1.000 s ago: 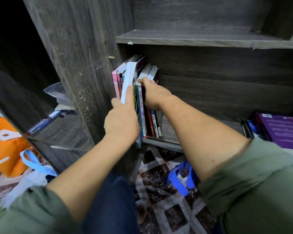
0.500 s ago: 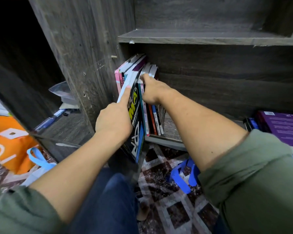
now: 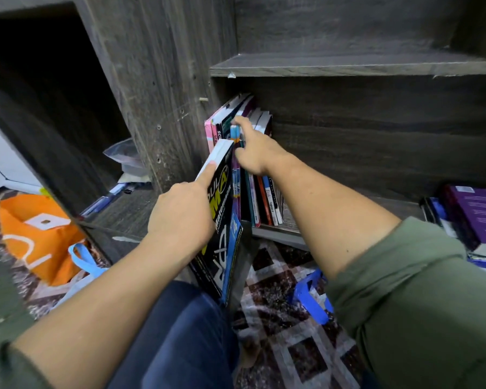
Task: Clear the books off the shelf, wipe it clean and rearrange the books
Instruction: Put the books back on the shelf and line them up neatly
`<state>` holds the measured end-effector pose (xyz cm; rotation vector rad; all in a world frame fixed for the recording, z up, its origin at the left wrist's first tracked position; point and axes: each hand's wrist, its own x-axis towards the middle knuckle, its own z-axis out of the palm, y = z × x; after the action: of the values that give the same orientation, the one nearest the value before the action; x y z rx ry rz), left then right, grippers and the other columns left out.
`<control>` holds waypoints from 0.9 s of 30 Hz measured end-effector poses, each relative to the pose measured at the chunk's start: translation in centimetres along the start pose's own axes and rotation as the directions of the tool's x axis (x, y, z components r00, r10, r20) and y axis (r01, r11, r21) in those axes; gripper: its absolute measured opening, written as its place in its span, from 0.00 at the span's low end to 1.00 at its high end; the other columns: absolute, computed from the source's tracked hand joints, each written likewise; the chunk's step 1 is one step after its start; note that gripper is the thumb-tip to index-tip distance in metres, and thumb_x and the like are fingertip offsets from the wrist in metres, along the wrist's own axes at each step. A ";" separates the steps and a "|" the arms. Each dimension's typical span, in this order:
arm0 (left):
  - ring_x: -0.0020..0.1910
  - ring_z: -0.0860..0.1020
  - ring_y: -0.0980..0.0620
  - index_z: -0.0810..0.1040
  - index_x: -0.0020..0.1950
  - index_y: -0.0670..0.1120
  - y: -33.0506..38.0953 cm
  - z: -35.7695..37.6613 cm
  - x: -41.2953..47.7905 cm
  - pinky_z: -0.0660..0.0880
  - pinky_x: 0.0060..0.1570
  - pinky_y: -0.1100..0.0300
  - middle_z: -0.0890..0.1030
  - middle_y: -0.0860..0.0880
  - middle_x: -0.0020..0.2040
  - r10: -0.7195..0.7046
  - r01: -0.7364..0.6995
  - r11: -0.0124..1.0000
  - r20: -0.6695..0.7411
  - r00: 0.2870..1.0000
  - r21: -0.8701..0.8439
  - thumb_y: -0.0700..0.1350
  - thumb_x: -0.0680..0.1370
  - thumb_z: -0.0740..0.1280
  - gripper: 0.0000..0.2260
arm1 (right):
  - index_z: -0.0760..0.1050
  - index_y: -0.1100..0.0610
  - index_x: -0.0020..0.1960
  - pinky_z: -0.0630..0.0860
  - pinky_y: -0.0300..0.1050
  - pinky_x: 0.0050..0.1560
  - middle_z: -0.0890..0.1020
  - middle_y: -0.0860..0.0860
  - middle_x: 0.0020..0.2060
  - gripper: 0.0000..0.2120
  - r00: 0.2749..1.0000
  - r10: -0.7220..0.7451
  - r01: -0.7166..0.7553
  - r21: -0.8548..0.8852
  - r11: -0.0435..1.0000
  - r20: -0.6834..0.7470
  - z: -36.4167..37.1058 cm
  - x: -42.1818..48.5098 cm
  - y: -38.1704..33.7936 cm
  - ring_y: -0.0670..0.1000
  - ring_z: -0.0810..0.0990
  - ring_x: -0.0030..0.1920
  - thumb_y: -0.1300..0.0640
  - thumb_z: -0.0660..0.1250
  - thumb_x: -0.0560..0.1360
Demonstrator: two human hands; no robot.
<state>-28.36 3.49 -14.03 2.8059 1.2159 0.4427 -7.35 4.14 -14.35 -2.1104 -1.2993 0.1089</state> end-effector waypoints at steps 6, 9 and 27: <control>0.51 0.77 0.36 0.47 0.77 0.63 0.1 0.1 0.7 0.69 0.41 0.52 0.78 0.40 0.52 0.044 -0.044 0.999 -0.018 0.999 -0.015 0.42 0.76 0.66 0.39 | 0.61 0.52 0.63 0.68 0.49 0.50 0.74 0.56 0.60 0.21 0.984 0.023 -0.025 -0.012 1.000 -0.176 -0.1 -0.2 1.7 0.60 0.76 0.51 0.45 0.65 0.76; 0.51 0.77 0.35 0.49 0.77 0.65 0.2 0.1 1.4 0.72 0.43 0.51 0.78 0.39 0.53 0.040 -0.040 0.999 -0.009 0.999 -0.030 0.42 0.76 0.66 0.38 | 0.62 0.55 0.63 0.67 0.53 0.55 0.72 0.57 0.60 0.22 0.977 0.017 -0.032 -0.067 0.997 -0.214 -0.1 -0.3 2.1 0.62 0.74 0.54 0.55 0.68 0.73; 0.57 0.76 0.35 0.57 0.76 0.62 4.5 -3.9 9.5 0.75 0.55 0.48 0.78 0.40 0.62 0.157 -0.139 0.983 -0.155 0.975 0.120 0.41 0.75 0.66 0.34 | 0.61 0.50 0.64 0.67 0.51 0.52 0.72 0.54 0.63 0.27 0.961 0.098 -0.080 0.081 0.994 -0.260 -3.4 -0.5 8.2 0.56 0.65 0.54 0.61 0.69 0.71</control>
<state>-20.10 6.96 -7.32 3.0189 1.0911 0.6477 0.03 -0.39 -16.50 -2.0433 -1.0298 -0.0851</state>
